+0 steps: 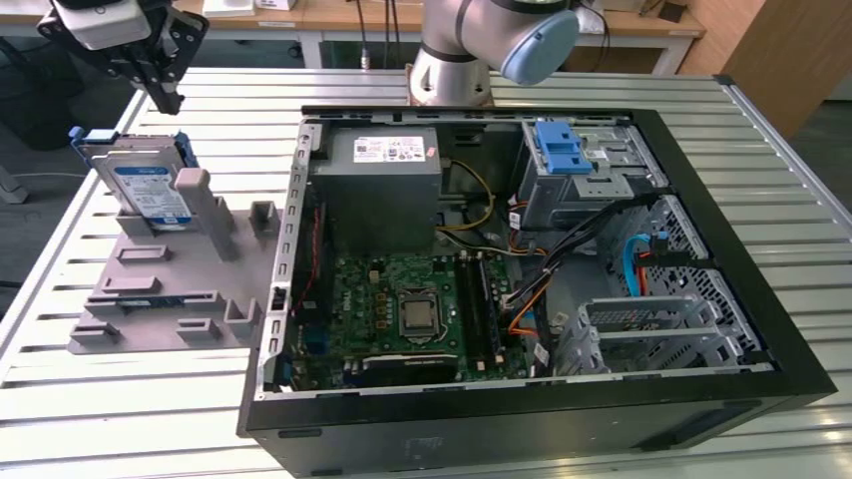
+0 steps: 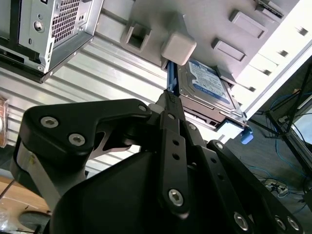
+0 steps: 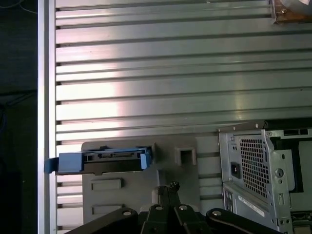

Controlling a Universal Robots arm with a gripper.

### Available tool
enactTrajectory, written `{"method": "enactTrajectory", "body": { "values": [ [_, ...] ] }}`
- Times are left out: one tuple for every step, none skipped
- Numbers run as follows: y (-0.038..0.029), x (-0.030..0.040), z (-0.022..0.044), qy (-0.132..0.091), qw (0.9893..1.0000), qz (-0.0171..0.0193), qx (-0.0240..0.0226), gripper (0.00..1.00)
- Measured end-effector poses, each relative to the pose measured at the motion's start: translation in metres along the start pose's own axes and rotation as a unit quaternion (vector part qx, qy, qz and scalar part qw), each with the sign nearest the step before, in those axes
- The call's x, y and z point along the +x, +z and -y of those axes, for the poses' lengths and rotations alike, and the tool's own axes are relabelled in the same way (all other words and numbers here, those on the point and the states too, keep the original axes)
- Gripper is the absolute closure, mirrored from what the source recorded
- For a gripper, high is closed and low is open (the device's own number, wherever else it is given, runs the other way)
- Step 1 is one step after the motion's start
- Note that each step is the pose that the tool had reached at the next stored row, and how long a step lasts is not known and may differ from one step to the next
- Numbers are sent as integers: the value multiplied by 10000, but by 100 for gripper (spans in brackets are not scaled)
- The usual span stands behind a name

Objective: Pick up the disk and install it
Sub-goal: 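Reach for the disk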

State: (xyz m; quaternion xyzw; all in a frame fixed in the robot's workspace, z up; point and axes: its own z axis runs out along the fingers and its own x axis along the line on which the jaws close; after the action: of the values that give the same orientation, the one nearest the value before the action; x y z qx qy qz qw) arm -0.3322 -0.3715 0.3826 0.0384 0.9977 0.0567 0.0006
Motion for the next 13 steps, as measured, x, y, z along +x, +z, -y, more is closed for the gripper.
{"method": "enactTrajectory", "body": {
  "values": [
    [1, 3, -1, 0, 10000, 0, 0, 89],
    [2, 6, -1, 0, 10000, 0, 0, 89],
    [2, 9, -1, 0, 10000, 0, 0, 89],
    [3, 12, -1, 0, 10000, 0, 0, 89],
    [4, 16, -2, 0, 10000, 0, 0, 89],
    [4, 18, -2, 0, 10000, 0, 0, 89],
    [5, 21, -3, 0, 10000, 0, 0, 89],
    [5, 23, -3, 0, 10000, 0, 0, 89],
    [6, 27, -3, 0, 10000, 0, 0, 89],
    [7, 30, -4, 0, 10000, 0, 0, 89],
    [8, 33, -4, 0, 10000, 0, 0, 89],
    [9, 35, -5, 0, 10000, 0, 0, 89],
    [10, 38, -5, 0, 10000, 0, 0, 89]
  ]
}}
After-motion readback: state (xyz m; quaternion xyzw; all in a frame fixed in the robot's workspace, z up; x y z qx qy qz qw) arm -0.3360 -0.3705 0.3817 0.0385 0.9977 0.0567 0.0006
